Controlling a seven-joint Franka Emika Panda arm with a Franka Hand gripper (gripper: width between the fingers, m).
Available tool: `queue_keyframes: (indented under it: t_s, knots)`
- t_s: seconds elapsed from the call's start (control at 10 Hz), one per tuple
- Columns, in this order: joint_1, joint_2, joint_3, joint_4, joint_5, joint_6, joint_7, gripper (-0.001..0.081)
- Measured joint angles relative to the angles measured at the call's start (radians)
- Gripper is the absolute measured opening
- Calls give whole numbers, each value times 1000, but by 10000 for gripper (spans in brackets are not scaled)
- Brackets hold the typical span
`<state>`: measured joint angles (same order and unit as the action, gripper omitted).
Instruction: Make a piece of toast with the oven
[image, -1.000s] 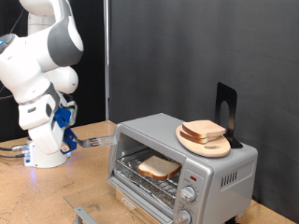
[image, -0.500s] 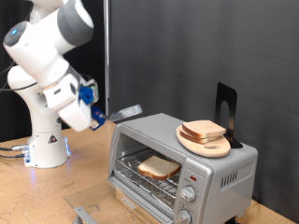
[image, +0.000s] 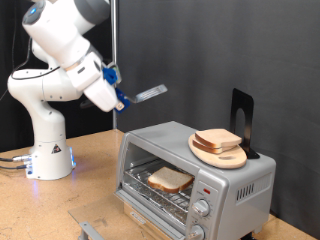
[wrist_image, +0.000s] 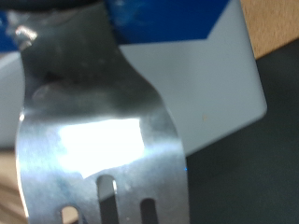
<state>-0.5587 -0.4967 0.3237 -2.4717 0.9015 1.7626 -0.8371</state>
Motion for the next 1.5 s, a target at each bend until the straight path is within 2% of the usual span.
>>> queue_keyframes:
  t_s: [0.3, 0.5, 0.7, 1.2, 1.5]
  knots:
    - [24, -75, 65, -1, 15, 5, 96, 325]
    - [45, -103, 122, -1, 19, 9, 136, 325]
    - [60, -120, 181, -9, 45, 46, 163, 325]
    - [61, -122, 293, -58, 53, 173, 194, 325]
    - [59, -95, 355, -95, 57, 274, 194, 325]
